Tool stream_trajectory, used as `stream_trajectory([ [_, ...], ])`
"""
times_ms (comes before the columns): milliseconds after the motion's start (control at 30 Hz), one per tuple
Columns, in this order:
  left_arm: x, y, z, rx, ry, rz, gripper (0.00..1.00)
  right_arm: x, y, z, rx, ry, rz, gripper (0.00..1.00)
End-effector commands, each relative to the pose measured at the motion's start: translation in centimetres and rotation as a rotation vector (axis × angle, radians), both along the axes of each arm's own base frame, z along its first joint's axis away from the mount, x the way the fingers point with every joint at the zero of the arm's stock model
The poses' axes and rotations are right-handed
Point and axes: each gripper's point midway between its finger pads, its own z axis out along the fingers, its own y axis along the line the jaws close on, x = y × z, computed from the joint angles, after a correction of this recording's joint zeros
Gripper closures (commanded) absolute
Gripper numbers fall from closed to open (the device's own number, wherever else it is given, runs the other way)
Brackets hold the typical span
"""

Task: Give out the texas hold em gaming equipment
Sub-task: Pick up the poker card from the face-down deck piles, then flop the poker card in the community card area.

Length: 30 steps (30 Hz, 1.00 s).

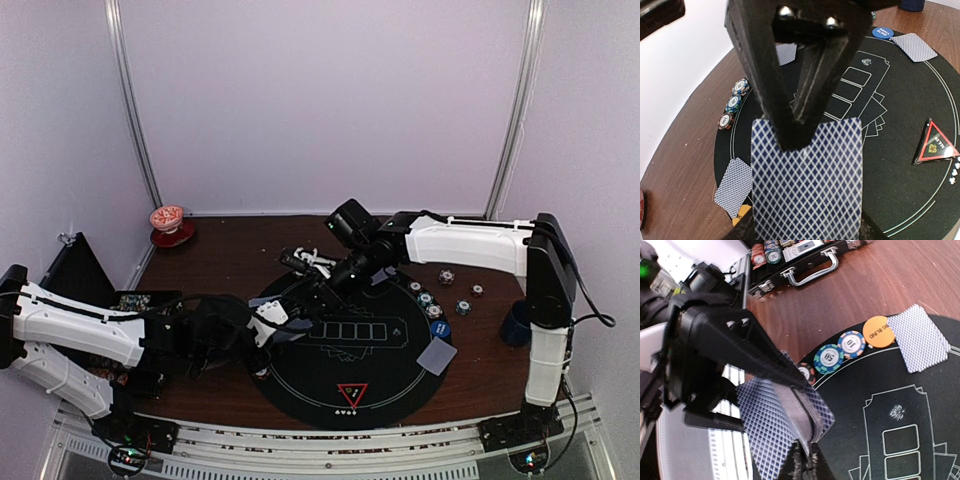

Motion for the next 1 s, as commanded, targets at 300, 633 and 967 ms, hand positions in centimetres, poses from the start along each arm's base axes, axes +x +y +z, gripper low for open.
stream_trajectory([
  [300,0.3,-1.5,2.7,-0.104,-0.04,-0.011,0.47,1.4,-2.8,4.0,0.054,0.034,-0.022,1.0],
  [633,0.4,-1.4,2.8,-0.106,-0.041,0.0,0.47,7.2,-7.1,7.8,0.036,-0.146,-0.232,1.0],
  [967,1.1,-0.4,3.4,-0.107,-0.058,0.063,0.47,13.3,-9.6,4.1,-0.24,-0.451,-0.52,1.0],
])
